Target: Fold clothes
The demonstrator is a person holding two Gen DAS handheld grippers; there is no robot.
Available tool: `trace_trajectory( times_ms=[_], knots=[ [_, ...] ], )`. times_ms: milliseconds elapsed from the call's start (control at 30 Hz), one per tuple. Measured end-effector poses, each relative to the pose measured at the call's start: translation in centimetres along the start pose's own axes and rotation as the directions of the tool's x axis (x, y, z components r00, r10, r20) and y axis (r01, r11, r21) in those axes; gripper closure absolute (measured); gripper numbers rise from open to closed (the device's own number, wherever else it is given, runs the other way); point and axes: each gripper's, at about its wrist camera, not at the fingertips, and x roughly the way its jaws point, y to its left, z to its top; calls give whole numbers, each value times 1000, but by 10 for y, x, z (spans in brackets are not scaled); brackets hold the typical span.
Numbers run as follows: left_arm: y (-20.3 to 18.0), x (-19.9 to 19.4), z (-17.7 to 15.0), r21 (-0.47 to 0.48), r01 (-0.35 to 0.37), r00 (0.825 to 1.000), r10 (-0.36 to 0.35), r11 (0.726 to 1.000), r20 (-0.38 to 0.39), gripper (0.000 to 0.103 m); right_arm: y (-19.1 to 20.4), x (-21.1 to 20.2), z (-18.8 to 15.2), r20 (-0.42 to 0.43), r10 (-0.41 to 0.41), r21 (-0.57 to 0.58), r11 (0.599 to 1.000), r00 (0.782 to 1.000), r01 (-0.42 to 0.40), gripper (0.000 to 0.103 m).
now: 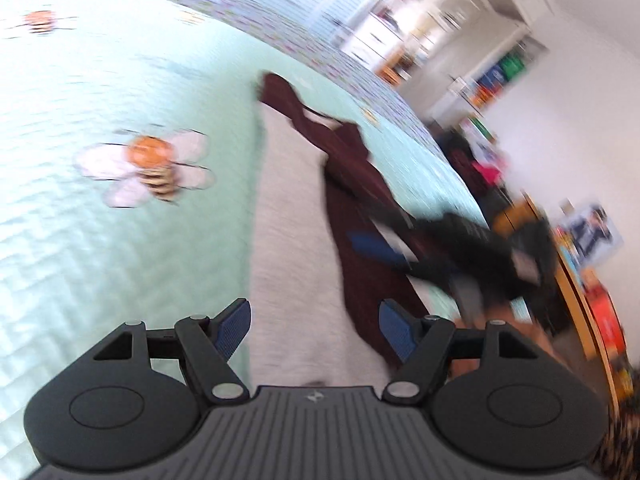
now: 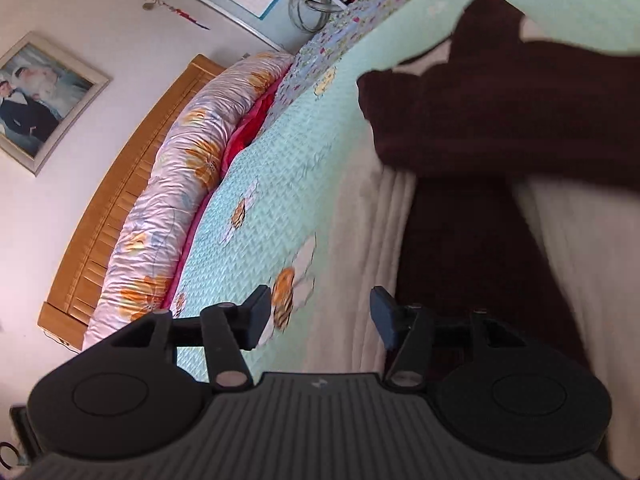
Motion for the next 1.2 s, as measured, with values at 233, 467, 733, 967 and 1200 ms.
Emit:
trace_trajectory(
  times_ms=[233, 467, 733, 967, 1200],
  knots=[
    [9, -25, -4, -112, -72, 997, 76, 991, 30, 29, 8, -14, -79, -101, -23, 42, 999, 995, 27, 43],
    [-5, -26, -12, -125, -106, 994, 108, 986, 8, 29, 28, 3, -100, -112, -68, -16, 998, 991, 66, 43],
    [-19, -20, -17, -108, -115, 993, 114, 987, -11, 29, 23, -1, -109, -146, -8, 7, 1000, 989, 9, 86],
    [-27, -18, -17, -89, -99, 995, 98, 991, -5, 29, 8, -47, -78, -69, 138, 121, 984, 988, -129, 88],
    [-38, 10, -16, -105, -38, 999, 35, 994, -34, 29, -13, -38, -89, -129, -40, 62, 997, 991, 48, 88]
  ],
)
